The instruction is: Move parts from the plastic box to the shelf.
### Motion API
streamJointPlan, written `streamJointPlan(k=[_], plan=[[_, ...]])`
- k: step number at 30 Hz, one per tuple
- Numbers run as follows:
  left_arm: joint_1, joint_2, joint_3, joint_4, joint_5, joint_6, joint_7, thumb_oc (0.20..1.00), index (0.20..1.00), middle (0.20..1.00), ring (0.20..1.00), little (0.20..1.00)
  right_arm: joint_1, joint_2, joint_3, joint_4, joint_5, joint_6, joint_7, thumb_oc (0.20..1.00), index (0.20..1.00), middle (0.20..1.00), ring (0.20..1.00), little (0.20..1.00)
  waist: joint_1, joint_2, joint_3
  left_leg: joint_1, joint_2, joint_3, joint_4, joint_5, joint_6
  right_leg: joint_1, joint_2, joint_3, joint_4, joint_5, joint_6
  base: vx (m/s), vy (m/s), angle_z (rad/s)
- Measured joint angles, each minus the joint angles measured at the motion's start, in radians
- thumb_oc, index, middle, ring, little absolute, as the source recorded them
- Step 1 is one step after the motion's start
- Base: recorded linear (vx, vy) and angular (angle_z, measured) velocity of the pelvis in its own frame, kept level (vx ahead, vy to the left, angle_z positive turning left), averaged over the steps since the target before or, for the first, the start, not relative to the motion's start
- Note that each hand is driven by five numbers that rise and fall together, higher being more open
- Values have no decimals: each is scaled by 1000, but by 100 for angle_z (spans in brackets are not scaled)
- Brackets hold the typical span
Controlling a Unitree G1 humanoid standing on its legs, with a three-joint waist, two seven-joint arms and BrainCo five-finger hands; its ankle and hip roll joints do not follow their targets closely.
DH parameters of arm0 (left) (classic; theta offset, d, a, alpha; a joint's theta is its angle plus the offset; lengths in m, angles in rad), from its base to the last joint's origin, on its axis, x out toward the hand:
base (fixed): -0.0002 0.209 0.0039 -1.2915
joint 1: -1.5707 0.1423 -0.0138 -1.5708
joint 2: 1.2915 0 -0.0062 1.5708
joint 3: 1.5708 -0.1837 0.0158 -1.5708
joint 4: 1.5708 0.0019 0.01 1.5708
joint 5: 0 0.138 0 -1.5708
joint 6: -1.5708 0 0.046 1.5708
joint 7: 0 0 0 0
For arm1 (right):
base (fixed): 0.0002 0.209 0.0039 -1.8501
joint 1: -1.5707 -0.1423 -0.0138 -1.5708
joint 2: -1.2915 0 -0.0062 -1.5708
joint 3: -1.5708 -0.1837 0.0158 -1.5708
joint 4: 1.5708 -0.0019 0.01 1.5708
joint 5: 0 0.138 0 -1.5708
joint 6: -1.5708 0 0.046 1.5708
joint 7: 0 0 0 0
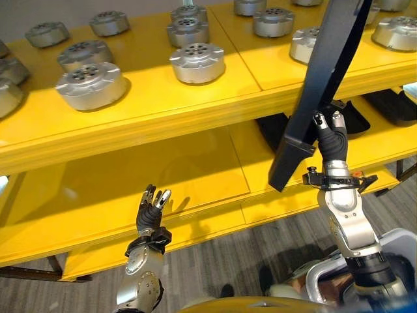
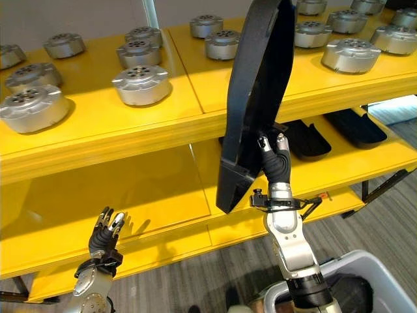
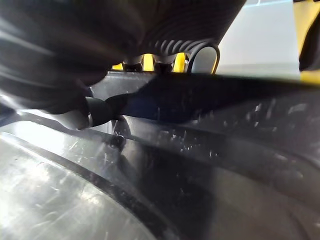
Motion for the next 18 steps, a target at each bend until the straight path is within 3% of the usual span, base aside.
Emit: streamJointPlan(k=[2, 3, 5, 6, 7, 9, 11, 12, 13, 14, 15, 16, 17, 18], plan=[[-17, 0, -3, -3, 0, 5, -20, 1000, 1000, 1000, 1000, 1000, -3, 0, -18, 4, 10, 20, -4, 200, 200, 200, 200, 200, 1, -18, 11, -1, 19, -9, 8, -10, -15, 10, 21, -21, -1, -10, -16, 18, -53, 40], [-11, 1, -7, -4, 0, 11, -34, 1000, 1000, 1000, 1000, 1000, -3, 0, -37, 6, 24, 38, -3, 200, 200, 200, 200, 200, -5, -42, 25, -2, 27, 1, 24, -16, -14, 28, 29, -52, -4, -25, -33, -23, -55, 63], [-3, 1, -13, -4, 0, 18, -35, 1000, 1000, 1000, 1000, 1000, 0, 1, -58, 7, 30, 41, -4, 200, 200, 200, 200, 200, -1, -46, 28, -29, 28, -11, 61, -30, -15, 34, 30, -81, 0, -25, -34, -106, -2, 73], [-16, 8, -31, -3, 0, 23, -36, 1000, 1000, 1000, 1000, 1000, 3, -3, -83, 4, 31, 35, -6, 200, 200, 200, 200, 200, -5, -43, 40, -91, 26, 5, 149, -55, -17, 35, 23, -127, 3, -21, -37, -156, 47, 85], [-33, 11, -42, -3, -1, 24, -38, 1000, 1000, 1000, 1000, 1000, 4, -6, -105, 2, 32, 29, -12, 200, 200, 200, 200, 200, -15, -48, 56, -122, 47, 69, 188, -90, -11, 28, 9, -155, 11, -20, -44, -102, 59, 108], [-72, 20, -44, 0, -1, 24, -41, 1000, 1000, 1000, 1000, 1000, 0, -7, -123, -18, 31, 25, -20, 200, 200, 200, 200, 200, -50, -87, 86, -167, 127, 306, 245, -116, -22, 7, -41, -210, 9, -16, -62, 8, 44, 86], [-83, 28, -31, 0, -1, 24, -57, 1000, 1000, 1000, 1000, 1000, -8, 5, -122, -20, 31, 26, -22, 200, 200, 200, 200, 200, -33, -111, 100, -160, 184, 284, 300, -110, -40, 0, -60, -187, 5, -14, -63, 69, 73, 2], [-77, 30, -31, 2, -1, 25, -57, 1000, 1000, 1000, 1000, 1000, -8, 12, -123, -18, 31, 28, -22, 200, 200, 200, 200, 200, -30, -120, 105, -130, 207, 197, 296, -102, -62, 6, -78, -176, 6, -15, -62, 20, 173, -5], [-77, 29, -33, 4, -1, 25, -58, 1000, 1000, 1000, 1000, 1000, -10, 26, -127, -6, 31, 28, -25, 200, 200, 200, 200, 200, -34, -120, 106, -99, 249, 122, 277, -82, -97, 16, -94, -164, 6, -18, -57, -3, 146, 10], [-80, 29, -33, 7, -1, 24, -58, 1000, 1000, 1000, 1000, 1000, -13, 30, -127, 1, 31, 27, -25, 200, 200, 200, 200, 200, -32, -115, 105, -89, 284, 100, 265, -68, -125, 18, -100, -163, 7, -18, -49, 46, 242, 16], [-82, 22, -31, 13, -1, 24, -58, 1000, 1000, 1000, 1000, 1000, -14, 23, -124, 3, 31, 27, -25, 200, 200, 200, 200, 200, -33, -95, 97, -70, 316, 99, 235, -47, -117, 9, -103, -158, 8, -13, -12, 87, 204, 11], [-76, 1, -34, 20, -2, 25, -58, 1000, 1000, 1000, 1000, 1000, -14, -2, -125, 1, 31, 27, -22, 200, 200, 200, 200, 200, -42, -41, 86, -63, 334, 132, 183, -55, -101, 11, -114, -156, 3, -8, 25, 200, 372, 12], [-69, -5, -12, 22, -2, 25, -58, 1000, 1000, 1000, 1000, 1000, 31, 21, -120, -3, 34, 24, -24, 200, 200, 200, 200, 200, -33, -11, 73, -15, 300, 217, 66, -54, -162, 5, -162, -130, 7, -15, 65, 168, 283, 18], [-55, 3, 0, 19, -2, 24, -57, 1000, 1000, 1000, 1000, 1000, 46, 37, -120, -8, 34, 17, -19, 200, 200, 200, 200, 200, -33, -9, 65, 0, 296, 212, 33, -36, -160, 13, -145, -131, 37, -17, 67, 161, 289, 28]])
